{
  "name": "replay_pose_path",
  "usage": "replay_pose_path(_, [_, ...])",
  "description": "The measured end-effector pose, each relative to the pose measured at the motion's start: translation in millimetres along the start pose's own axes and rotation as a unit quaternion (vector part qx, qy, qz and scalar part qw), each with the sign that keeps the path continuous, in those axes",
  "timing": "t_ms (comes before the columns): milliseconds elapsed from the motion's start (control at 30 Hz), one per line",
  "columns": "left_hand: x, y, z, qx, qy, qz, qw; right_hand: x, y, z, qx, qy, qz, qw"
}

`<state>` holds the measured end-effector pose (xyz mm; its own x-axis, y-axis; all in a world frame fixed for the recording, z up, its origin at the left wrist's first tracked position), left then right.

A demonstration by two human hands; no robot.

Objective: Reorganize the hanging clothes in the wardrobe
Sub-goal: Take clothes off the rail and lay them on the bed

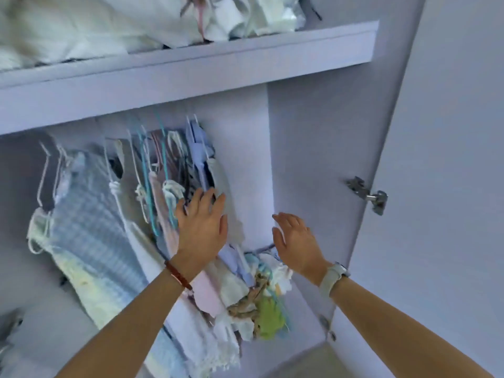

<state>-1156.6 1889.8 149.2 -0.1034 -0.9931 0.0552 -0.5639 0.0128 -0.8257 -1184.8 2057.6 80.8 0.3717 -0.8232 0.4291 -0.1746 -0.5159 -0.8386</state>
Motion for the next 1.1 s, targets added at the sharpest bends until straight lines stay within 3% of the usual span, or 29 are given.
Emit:
replay_pose_path(200, [67.8, -16.9, -29.1, -0.018, -0.087, -0.070, 0.994, 82.7, 14.8, -105.9, 0.039, -0.035, -0.178, 0.983])
replay_pose_path(300, [75.5, -13.2, -44.3, -0.007, -0.094, -0.077, 0.993, 103.9, 32.3, -132.5, 0.072, -0.056, -0.134, 0.987])
replay_pose_path(500, [52.7, 18.2, -57.8, 0.020, -0.017, -0.100, 0.995, 73.1, 36.6, -164.5, 0.069, 0.013, -0.157, 0.985])
replay_pose_path(667, [38.9, 43.9, -59.2, 0.058, -0.021, -0.078, 0.995, 41.2, -4.4, -178.0, -0.025, 0.020, -0.154, 0.988])
replay_pose_path(767, [38.2, 57.4, -63.0, 0.114, -0.066, -0.039, 0.991, 16.1, -18.2, -150.0, -0.060, 0.019, -0.161, 0.985])
replay_pose_path(867, [22.8, 58.9, -63.2, 0.089, -0.052, 0.003, 0.995, -14.6, -21.0, -99.6, -0.072, 0.023, -0.149, 0.986])
replay_pose_path(1000, [-28.9, 37.5, -59.9, -0.009, -0.012, 0.228, 0.974, -49.3, -28.7, -34.3, -0.056, 0.023, -0.081, 0.995])
replay_pose_path(1100, [-66.7, 39.6, -57.6, 0.001, -0.032, 0.329, 0.944, -70.6, -43.4, 12.6, -0.034, 0.022, -0.013, 0.999])
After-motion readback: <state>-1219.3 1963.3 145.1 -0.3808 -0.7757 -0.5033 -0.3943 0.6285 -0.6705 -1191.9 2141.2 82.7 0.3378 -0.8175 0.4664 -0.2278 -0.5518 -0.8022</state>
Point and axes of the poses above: each hand's wrist, its own z-axis away from the middle knuckle, its own y-axis out of the palm, x = y × z, the point moved 8 cm from there along -z, towards the middle knuckle, and after that the axes turned 1 degree about y, right-handed, at the moved point
